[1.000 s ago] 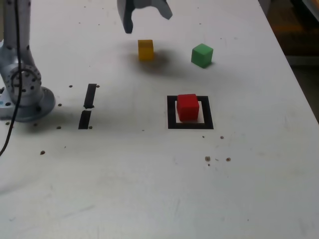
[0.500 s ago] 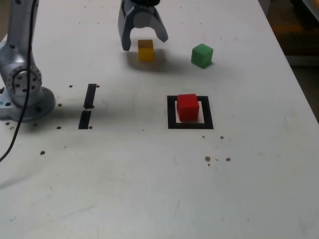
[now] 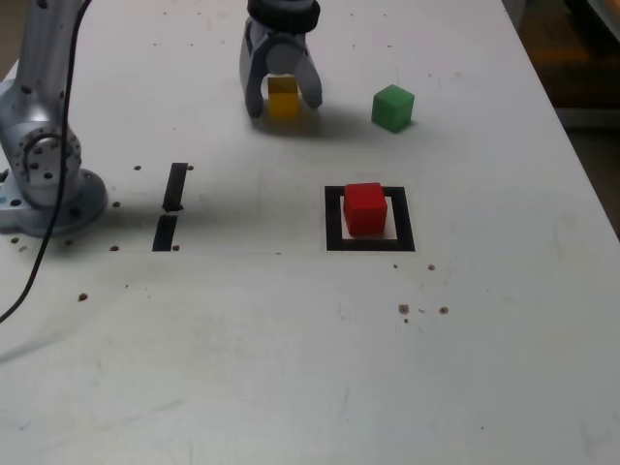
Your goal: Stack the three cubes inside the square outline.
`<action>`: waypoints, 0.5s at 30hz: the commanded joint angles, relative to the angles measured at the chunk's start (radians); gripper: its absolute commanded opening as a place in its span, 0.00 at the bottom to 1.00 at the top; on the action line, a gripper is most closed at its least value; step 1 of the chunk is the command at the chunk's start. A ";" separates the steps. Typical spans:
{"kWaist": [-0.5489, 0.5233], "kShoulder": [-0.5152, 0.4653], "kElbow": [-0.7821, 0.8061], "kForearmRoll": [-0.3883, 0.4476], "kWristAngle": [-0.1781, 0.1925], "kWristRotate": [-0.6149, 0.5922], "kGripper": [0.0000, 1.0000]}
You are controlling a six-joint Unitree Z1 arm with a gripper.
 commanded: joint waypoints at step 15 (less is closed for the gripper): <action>-0.038 -0.095 -0.060 0.073 -0.023 -0.007 0.19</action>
